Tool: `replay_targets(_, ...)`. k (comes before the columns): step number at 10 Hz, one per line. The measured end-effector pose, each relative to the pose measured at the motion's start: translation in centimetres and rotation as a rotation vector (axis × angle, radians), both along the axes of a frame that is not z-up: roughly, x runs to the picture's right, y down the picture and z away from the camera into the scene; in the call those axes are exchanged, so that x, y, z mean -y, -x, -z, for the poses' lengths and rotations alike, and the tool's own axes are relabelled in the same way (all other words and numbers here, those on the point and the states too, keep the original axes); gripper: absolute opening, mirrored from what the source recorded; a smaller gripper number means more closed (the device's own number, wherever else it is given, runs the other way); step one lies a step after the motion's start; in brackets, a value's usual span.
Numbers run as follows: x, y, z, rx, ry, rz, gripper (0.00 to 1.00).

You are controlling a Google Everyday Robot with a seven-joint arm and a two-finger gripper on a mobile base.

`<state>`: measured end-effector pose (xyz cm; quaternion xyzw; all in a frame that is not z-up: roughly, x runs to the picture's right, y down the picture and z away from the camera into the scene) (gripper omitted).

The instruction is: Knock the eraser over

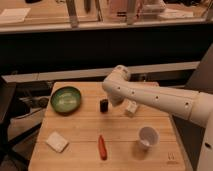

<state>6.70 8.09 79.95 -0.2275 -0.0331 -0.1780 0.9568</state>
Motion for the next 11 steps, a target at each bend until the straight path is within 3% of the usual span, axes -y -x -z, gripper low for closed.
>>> replay_targets(4,0.5,3.6,-0.5,0.036,-0.008,0.035,0.05)
replay_targets(11,0.3,6.6,-1.3,0.081,-0.021,0.073,0.05)
